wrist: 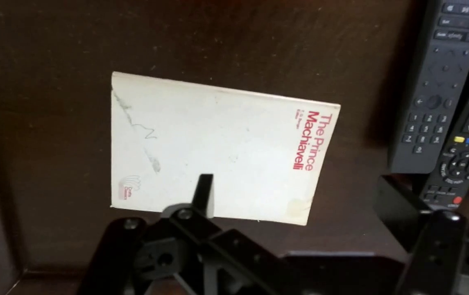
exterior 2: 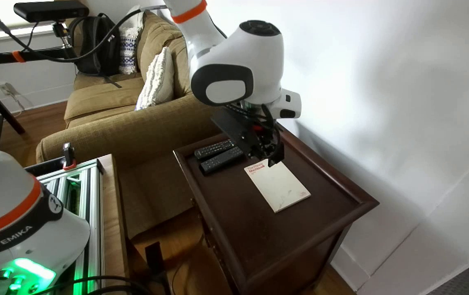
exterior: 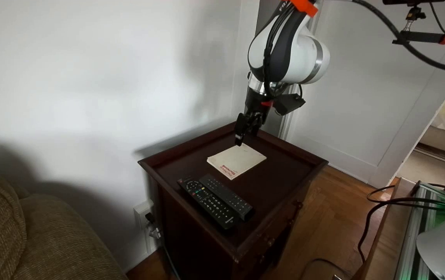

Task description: Rotate the book on the worktop clockwise once

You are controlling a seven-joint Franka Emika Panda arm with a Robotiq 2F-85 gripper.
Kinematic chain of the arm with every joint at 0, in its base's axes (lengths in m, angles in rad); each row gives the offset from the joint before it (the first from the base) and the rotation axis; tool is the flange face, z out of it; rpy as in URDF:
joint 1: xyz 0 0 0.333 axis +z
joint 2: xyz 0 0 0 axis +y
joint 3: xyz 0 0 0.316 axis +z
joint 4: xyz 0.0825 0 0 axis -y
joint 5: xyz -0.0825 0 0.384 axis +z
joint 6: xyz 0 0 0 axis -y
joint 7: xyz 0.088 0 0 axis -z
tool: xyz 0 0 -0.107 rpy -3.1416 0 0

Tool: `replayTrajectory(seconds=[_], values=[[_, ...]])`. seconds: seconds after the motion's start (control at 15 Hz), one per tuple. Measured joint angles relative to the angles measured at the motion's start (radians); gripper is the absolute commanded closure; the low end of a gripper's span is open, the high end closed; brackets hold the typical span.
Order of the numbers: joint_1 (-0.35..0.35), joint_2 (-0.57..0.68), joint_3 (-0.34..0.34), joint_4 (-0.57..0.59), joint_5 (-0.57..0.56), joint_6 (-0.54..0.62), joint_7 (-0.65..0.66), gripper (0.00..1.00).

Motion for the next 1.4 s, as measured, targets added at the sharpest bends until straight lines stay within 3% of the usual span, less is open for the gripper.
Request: replayTrajectory(seconds=[0.07, 0.2, 0.4, 0.8, 1.4], values=[[-0.026, 0.029, 0.029, 0.005, 0.000, 0.044, -0.030, 0.25], [-0.089, 0.072, 0.099, 0.020, -0.006, 0.124, -0.082, 0.32], [-0.189, 0.127, 0.194, 0.041, -0.067, 0.204, -0.120, 0.56], [-0.278, 0.221, 0.213, 0.076, -0.279, 0.236, -0.119, 0.99], [-0.294, 0.273, 0.179, 0.106, -0.487, 0.149, -0.164, 1.00]])
